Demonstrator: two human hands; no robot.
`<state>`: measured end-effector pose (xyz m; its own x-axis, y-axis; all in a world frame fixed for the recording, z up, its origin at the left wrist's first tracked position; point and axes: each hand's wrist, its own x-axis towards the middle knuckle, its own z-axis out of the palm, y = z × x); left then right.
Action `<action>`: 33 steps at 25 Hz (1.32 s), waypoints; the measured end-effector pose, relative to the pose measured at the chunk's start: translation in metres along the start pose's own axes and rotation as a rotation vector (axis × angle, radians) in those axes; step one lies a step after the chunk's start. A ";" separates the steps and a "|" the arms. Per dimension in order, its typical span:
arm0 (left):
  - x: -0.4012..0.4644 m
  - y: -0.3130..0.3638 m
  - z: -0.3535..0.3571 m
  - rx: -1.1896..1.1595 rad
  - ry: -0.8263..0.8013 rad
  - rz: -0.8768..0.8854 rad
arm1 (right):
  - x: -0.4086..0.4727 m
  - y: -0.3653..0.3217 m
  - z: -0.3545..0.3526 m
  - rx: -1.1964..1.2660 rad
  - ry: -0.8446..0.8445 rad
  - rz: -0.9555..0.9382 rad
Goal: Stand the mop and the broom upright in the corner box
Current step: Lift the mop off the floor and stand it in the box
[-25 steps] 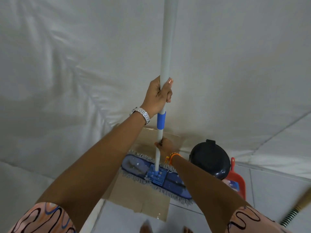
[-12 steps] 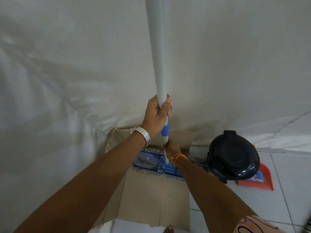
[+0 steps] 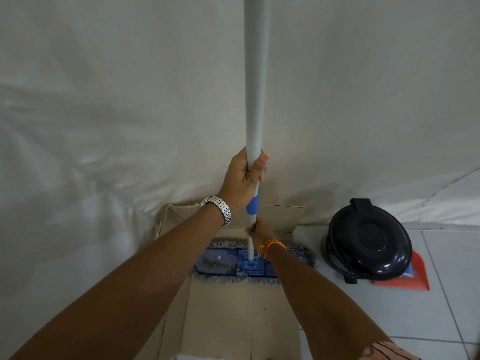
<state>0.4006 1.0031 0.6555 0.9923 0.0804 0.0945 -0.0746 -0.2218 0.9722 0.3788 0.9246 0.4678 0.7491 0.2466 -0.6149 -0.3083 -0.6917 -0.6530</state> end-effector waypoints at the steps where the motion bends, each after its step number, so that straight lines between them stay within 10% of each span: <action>1: 0.002 -0.003 0.000 0.008 -0.007 -0.005 | 0.003 0.002 0.002 0.005 0.003 0.002; 18: 0.025 -0.025 -0.017 0.045 0.040 -0.083 | 0.038 -0.006 0.012 -0.041 -0.007 0.027; 26: 0.035 -0.020 -0.006 -0.025 0.472 -0.330 | 0.007 -0.012 -0.013 -0.065 -0.031 0.051; 33: 0.008 -0.010 -0.003 -0.019 0.537 -0.483 | -0.047 -0.001 -0.043 -0.156 -0.001 0.073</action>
<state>0.4092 1.0084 0.6470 0.7296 0.6326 -0.2599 0.3538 -0.0238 0.9350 0.3695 0.8842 0.5163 0.7273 0.1927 -0.6587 -0.2671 -0.8046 -0.5303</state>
